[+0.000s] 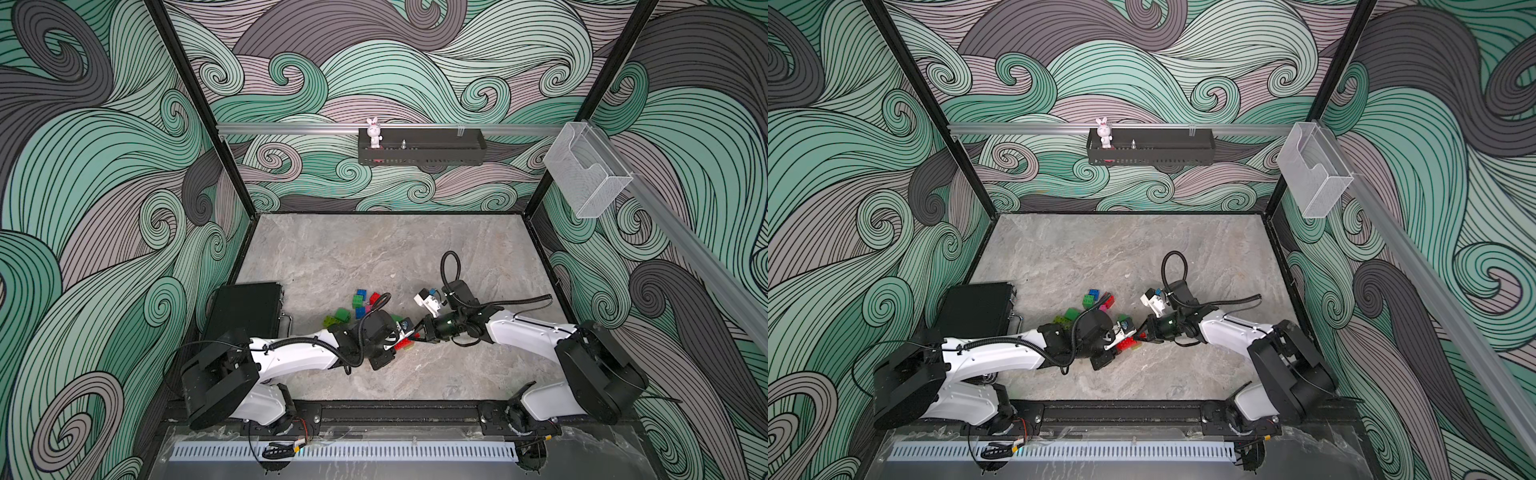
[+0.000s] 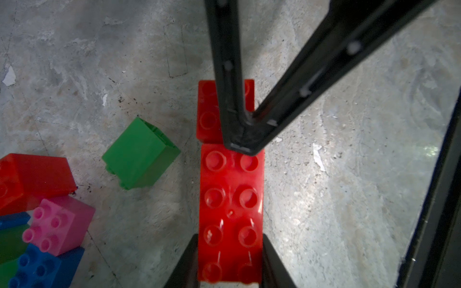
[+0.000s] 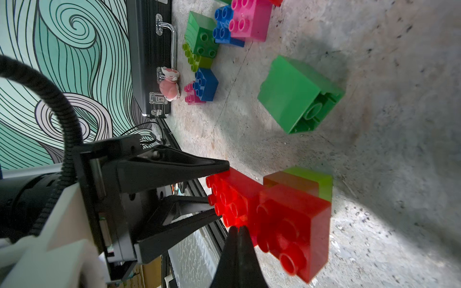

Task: Assemble the number 4 with lego
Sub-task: Assemble the lego brick with the lego brick.

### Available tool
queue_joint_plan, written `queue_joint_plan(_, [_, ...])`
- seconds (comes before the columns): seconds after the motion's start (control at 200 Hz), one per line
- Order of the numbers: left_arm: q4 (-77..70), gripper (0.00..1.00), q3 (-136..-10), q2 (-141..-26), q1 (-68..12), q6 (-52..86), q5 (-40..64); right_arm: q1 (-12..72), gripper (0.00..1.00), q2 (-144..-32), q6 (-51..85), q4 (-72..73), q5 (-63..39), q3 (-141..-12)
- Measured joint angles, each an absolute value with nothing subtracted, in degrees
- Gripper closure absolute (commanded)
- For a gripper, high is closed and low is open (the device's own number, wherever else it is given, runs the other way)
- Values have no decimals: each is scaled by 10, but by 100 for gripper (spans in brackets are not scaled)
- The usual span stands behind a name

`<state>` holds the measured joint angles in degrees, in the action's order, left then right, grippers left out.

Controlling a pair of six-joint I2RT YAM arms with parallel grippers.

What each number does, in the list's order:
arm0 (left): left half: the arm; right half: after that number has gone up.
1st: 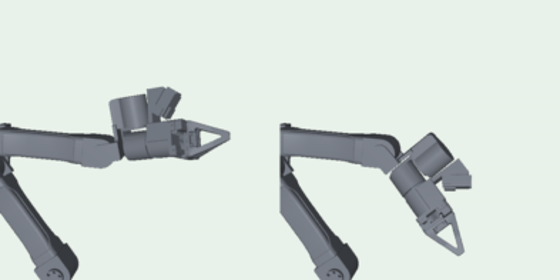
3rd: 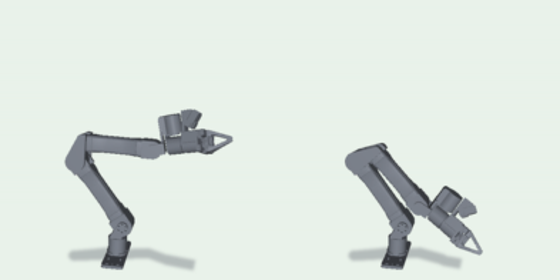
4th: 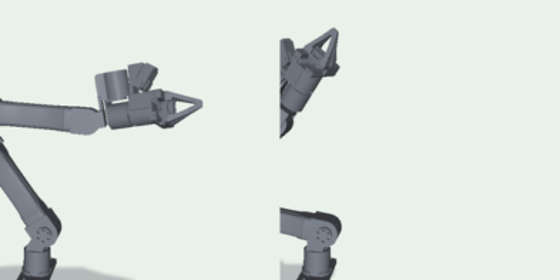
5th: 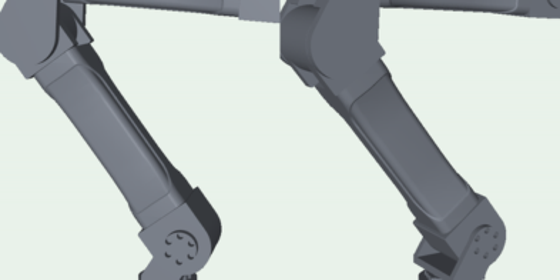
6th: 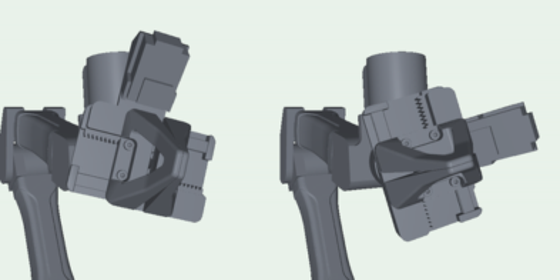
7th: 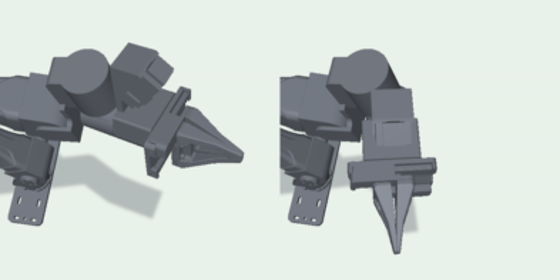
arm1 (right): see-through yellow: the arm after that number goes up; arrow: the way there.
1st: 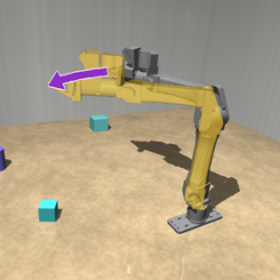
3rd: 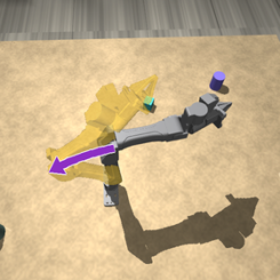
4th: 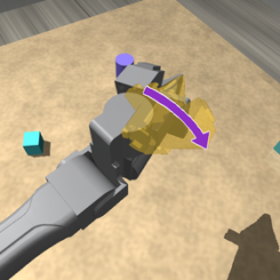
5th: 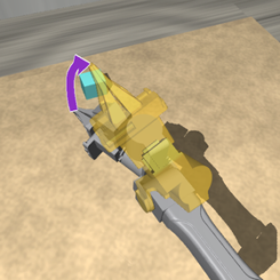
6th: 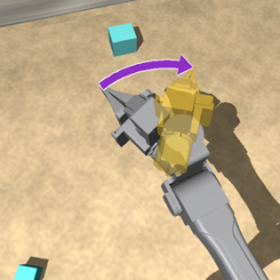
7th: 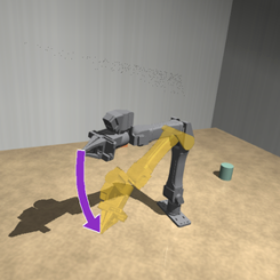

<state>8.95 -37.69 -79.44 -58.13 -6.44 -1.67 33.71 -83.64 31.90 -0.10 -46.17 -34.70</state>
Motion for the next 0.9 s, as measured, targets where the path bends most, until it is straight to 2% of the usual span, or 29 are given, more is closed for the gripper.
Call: queue_joint_plan(0.901, [87,100,-387,-818,-578,-60,-6,336,100,-863,332,-3,-469,-368])
